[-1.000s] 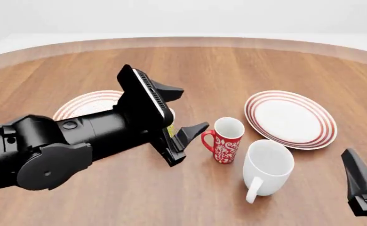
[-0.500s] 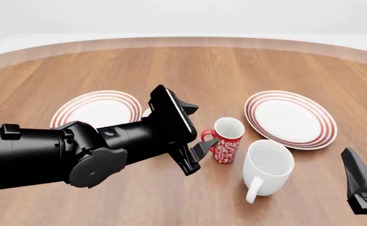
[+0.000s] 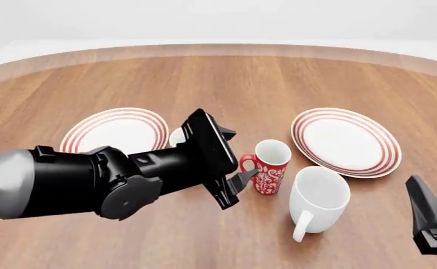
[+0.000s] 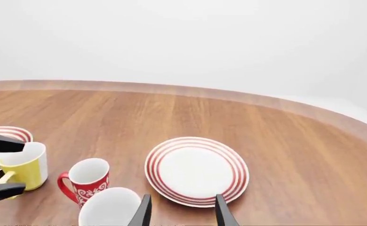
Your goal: Put the red mug on the left plate.
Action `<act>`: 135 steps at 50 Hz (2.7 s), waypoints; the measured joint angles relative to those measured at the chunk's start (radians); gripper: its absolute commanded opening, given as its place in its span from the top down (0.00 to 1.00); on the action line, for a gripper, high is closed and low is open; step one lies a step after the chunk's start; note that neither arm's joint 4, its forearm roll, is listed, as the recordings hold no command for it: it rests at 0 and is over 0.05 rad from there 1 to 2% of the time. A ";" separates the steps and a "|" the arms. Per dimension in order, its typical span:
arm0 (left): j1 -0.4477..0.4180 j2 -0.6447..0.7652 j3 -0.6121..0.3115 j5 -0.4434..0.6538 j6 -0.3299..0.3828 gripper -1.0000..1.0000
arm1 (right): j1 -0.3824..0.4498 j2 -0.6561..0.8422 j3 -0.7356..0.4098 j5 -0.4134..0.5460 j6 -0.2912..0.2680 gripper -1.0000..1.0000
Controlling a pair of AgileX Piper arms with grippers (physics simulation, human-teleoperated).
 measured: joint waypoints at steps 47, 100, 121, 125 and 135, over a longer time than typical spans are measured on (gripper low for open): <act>0.055 0.199 -0.058 -0.071 0.094 0.00 | 0.009 -0.001 0.000 0.001 -0.005 0.00; 0.089 0.364 -0.179 -0.056 0.139 0.00 | 0.025 -0.033 0.000 0.026 -0.012 0.00; 0.080 0.356 -0.192 -0.035 0.122 1.00 | 0.027 -0.034 0.000 0.025 -0.014 0.00; 0.079 0.355 -0.194 -0.031 0.119 1.00 | 0.027 -0.034 0.000 0.025 -0.015 0.00; 0.078 0.347 -0.206 -0.018 0.105 1.00 | 0.028 -0.034 0.000 0.025 -0.016 0.00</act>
